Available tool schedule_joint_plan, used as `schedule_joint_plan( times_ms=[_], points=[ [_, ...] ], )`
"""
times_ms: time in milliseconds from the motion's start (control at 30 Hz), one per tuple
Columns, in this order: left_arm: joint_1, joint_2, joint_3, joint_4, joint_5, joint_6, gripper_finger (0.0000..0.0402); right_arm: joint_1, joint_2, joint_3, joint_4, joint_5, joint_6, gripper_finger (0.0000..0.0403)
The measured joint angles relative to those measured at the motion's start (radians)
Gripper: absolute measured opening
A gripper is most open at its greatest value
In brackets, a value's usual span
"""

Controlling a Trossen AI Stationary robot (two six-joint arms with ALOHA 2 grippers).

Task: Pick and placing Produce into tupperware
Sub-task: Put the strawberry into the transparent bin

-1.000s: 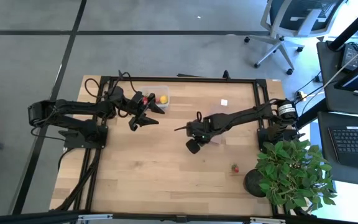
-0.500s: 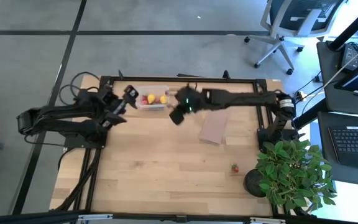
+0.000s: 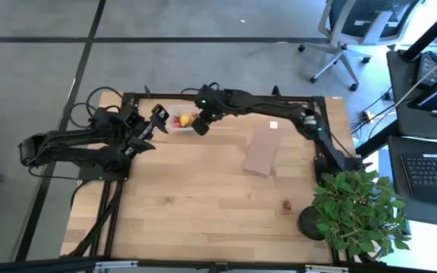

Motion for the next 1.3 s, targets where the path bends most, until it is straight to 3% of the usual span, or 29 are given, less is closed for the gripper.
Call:
schedule_joint_plan(
  times_ms=[200,367,600,800,933,1067,1167,1300],
  points=[
    [0.000,0.000,0.000,-0.015,0.000,0.018,0.0254,-0.004,0.121,0.156,-0.111,-0.004,-0.024,0.0000],
    [0.000,0.000,0.000,-0.026,0.001,0.018,0.0254,-0.011,0.146,0.191,-0.123,0.000,-0.018,0.0009],
    [0.000,0.000,0.000,-0.032,0.001,0.019,0.0254,-0.024,0.145,0.192,-0.124,-0.037,-0.023,0.0055],
    [0.000,0.000,0.001,-0.046,0.002,0.019,0.0254,-0.024,0.144,0.198,-0.142,-0.060,-0.023,0.0125],
    [0.000,0.000,0.001,-0.048,0.002,0.020,0.0254,-0.025,0.138,0.263,-0.264,-0.158,-0.011,0.0180],
    [0.000,0.000,0.001,-0.057,0.002,0.021,0.0254,-0.029,0.062,0.243,-0.425,-0.301,-0.016,0.0220],
    [0.000,0.000,0.001,-0.058,0.002,0.022,0.0254,0.002,0.004,0.247,-0.600,-0.268,-0.028,0.0236],
    [0.000,0.000,0.001,-0.086,0.002,0.070,0.0254,0.090,-0.072,0.247,-0.801,-0.115,0.001,0.0241]
  ],
)
